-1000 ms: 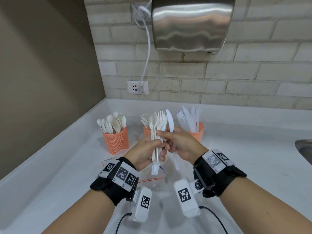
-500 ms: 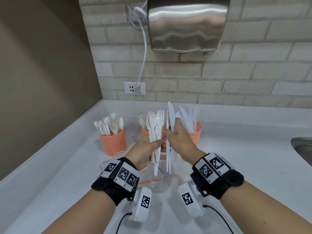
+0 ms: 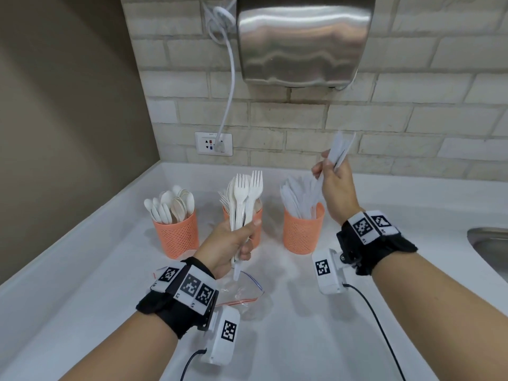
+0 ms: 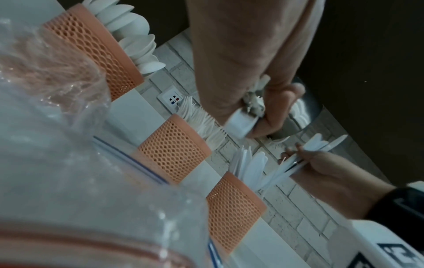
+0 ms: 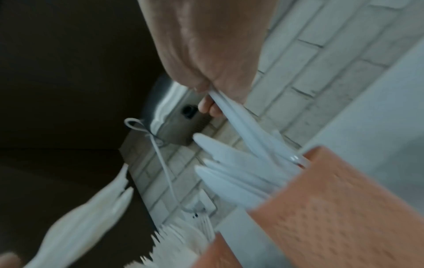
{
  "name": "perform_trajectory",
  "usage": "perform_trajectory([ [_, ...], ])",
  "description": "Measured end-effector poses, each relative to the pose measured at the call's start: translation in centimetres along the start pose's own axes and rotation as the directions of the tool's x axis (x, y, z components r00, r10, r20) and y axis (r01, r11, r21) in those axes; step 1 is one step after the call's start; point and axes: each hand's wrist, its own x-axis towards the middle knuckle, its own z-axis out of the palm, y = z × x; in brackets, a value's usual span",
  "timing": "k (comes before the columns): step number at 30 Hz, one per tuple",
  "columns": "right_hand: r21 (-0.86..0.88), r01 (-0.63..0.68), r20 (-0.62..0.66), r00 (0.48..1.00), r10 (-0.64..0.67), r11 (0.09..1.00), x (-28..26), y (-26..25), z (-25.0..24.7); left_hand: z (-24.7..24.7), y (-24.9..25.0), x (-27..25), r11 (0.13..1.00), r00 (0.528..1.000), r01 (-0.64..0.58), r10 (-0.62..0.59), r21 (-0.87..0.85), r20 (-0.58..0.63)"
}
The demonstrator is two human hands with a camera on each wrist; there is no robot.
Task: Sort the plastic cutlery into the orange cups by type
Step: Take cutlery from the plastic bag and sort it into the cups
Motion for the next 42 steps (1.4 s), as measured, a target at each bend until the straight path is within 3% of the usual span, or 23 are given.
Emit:
perform_trajectory([
  [2, -0.034, -0.112, 0.081, 0.99, 0.115, 0.993, -0.5, 1.7, 0.3, 0.2, 0.0, 0.2, 0.999, 0.999, -0.006, 0.007, 0.036, -0.047],
  [5, -0.142, -0.295, 0.2, 0.926, 0.319, 0.945, -1.2, 3.1, 0.6, 0.2, 0.1, 0.7, 0.999, 0.996, 0.02, -0.017, 0.038, -0.089],
  [8, -0.182, -0.355, 0.212, 0.897, 0.389, 0.917, -1.0, 3.4, 0.5, -0.2, 0.2, 1.0, 0.997, 0.997, 0.063, -0.065, -0.05, -0.05],
  [10, -0.203, -0.272, 0.128, 0.945, 0.301, 0.941, -0.8, 2.9, 0.5, -0.4, 0.2, 1.0, 0.994, 0.998, 0.063, -0.065, -0.09, -0.021],
  [12, -0.257, -0.034, -0.005, 0.999, 0.034, 0.966, -1.0, 1.7, 0.8, -0.3, 0.1, 1.0, 0.995, 0.999, 0.047, -0.049, -0.09, -0.014],
  [14, -0.219, 0.124, -0.025, 0.991, -0.133, 0.968, -1.9, -0.1, 1.6, -0.1, 0.0, 1.0, 0.998, 0.999, 0.02, -0.022, -0.064, -0.027],
  [16, -0.147, 0.111, 0.101, 0.99, -0.097, 0.983, -3.2, -1.7, 2.8, 0.3, -0.2, 1.0, 0.999, 0.999, -0.006, 0.005, -0.044, -0.034],
  [19, -0.248, -0.062, 0.291, 0.947, 0.136, 0.967, -4.9, -2.3, 4.5, 1.0, -0.1, 1.1, 0.998, 0.999, -0.038, 0.037, -0.042, -0.023],
  [22, -0.208, -0.171, 0.354, 0.905, 0.237, 0.963, -5.7, -2.1, 4.9, 1.3, 0.1, 0.6, 0.997, 0.996, -0.078, 0.078, -0.007, 0.036],
  [25, -0.105, -0.144, 0.229, 0.959, 0.165, 0.984, -4.8, -3.4, 3.9, 0.9, -0.1, 0.3, 0.997, 0.994, -0.079, 0.081, -0.021, 0.073],
  [28, -0.105, 0.074, 0.024, 0.997, -0.072, 0.992, -2.9, -5.5, 1.6, 0.1, -0.4, 0.3, 0.996, 0.993, -0.088, 0.088, -0.003, 0.079],
  [31, -0.265, 0.314, -0.1, 0.931, -0.35, 0.911, -1.4, -5.5, -0.5, -0.3, -0.7, 0.4, 0.996, 0.995, -0.089, 0.088, 0.02, 0.046],
  [33, -0.35, 0.352, -0.117, 0.903, -0.413, 0.868, -1.1, -4.1, -1.0, -0.4, -0.8, 0.4, 0.996, 0.995, -0.086, 0.086, 0.007, 0.04],
  [35, -0.404, 0.324, -0.079, 0.92, -0.385, 0.856, -1.3, -2.1, -1.1, -0.4, -0.8, 0.5, 0.997, 0.996, -0.082, 0.082, -0.011, 0.033],
  [39, -0.538, 0.22, 0.081, 0.974, -0.211, 0.814, -2.1, 2.1, -0.8, -0.8, -0.5, 0.3, 0.996, 0.997, -0.079, 0.08, -0.03, 0.016],
  [42, -0.751, 0.188, 0.165, 0.982, -0.095, 0.633, -2.1, 3.0, -0.4, -1.4, -0.3, 0.2, 0.995, 0.996, -0.083, 0.082, -0.049, -0.023],
])
